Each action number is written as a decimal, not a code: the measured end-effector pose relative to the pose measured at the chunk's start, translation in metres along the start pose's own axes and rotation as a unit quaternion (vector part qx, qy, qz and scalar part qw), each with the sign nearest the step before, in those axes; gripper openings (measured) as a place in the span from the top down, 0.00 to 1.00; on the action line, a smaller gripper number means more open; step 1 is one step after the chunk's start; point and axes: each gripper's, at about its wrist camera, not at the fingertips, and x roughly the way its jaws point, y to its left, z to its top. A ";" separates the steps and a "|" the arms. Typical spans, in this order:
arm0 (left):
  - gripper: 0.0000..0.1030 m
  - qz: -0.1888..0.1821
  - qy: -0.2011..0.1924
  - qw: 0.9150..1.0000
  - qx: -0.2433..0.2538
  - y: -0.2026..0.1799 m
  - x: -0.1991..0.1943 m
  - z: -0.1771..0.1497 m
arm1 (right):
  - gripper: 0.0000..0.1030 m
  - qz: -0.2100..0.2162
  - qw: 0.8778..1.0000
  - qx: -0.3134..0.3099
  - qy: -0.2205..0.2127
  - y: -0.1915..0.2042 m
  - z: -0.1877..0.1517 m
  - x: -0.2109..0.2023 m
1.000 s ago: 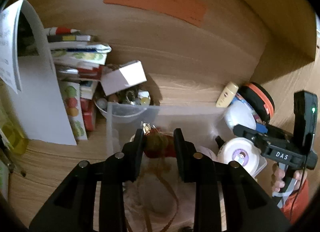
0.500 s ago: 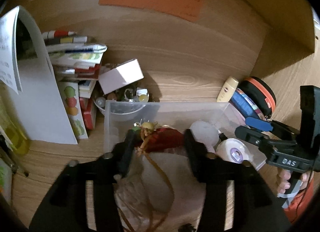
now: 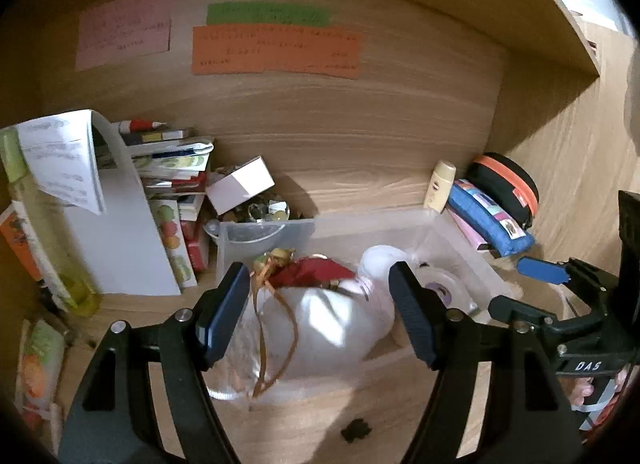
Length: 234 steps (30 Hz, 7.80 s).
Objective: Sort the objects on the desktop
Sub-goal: 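Grasp the small black clip with the left tool while the right tool grasps the beige eraser, then carry the black clip and beige eraser into the clear bin and release them, then grasp the mint-green tube with the right tool while the left tool grasps the square green badge, then lower the green tube and badge into the clear bin and open both tools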
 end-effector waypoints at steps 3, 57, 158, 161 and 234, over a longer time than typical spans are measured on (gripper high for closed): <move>0.29 0.007 0.001 1.000 -0.002 0.000 -0.009 -0.006 | 0.21 -0.005 1.000 -0.013 0.004 0.001 -0.012 -0.008; 0.70 -0.013 0.170 0.985 0.028 -0.028 0.031 -0.098 | 0.59 0.081 0.981 -0.119 0.129 0.033 -0.108 -0.016; 0.08 0.041 0.050 0.998 0.014 -0.020 -0.065 -0.088 | 0.14 0.068 0.993 -0.089 0.024 0.048 -0.080 -0.051; 0.08 0.046 0.055 0.997 0.015 -0.017 -0.069 -0.097 | 0.14 0.076 0.993 -0.089 0.029 0.053 -0.089 -0.052; 0.77 -0.076 0.029 0.996 0.025 -0.051 -0.021 -0.033 | 0.78 0.077 0.995 -0.053 -0.021 0.001 -0.020 -0.039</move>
